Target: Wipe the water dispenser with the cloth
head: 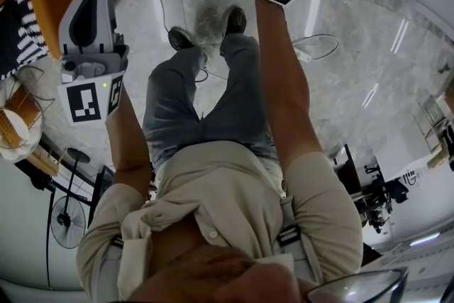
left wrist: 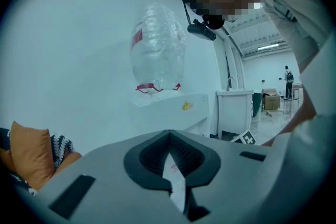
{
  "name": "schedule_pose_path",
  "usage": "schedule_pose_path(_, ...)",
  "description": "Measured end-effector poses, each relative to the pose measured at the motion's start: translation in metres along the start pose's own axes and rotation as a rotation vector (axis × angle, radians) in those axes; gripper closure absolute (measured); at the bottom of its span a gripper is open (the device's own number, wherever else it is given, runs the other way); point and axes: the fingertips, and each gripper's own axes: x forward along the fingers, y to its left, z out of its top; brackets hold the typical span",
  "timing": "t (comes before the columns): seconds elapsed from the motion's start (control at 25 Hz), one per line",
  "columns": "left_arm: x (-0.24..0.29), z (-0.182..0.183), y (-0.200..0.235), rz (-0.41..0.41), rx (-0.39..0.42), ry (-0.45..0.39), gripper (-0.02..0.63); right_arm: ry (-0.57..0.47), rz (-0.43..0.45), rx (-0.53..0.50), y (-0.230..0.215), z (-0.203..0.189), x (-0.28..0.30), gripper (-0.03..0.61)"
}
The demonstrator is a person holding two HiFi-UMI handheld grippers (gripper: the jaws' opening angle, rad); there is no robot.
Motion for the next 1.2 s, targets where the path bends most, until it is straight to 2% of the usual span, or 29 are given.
schedule_pose_path(0.32, -0.004, 0.045, -0.002, 0.004, -0.004, -0.012, 0.598, -0.045, 0.019, -0.08, 0.008, 0.072, -0.029, 0.511)
schedule_pose_path(0.76, -0.025, 0.099, 0.012, 0.035, 0.001, -0.029, 0.598, -0.101, 0.03, -0.135, 0.023, 0.151, -0.064, 0.511)
schedule_pose_path(1.04, -0.032, 0.111, 0.01, 0.04, -0.002, -0.035, 0.598, -0.214, 0.013, -0.165, 0.026, 0.211, -0.09, 0.512)
schedule_pose_path(1.2, -0.04, 0.112, 0.014, 0.046, -0.005, -0.033, 0.598, -0.279, 0.017, -0.193, 0.045, 0.24, -0.105, 0.514)
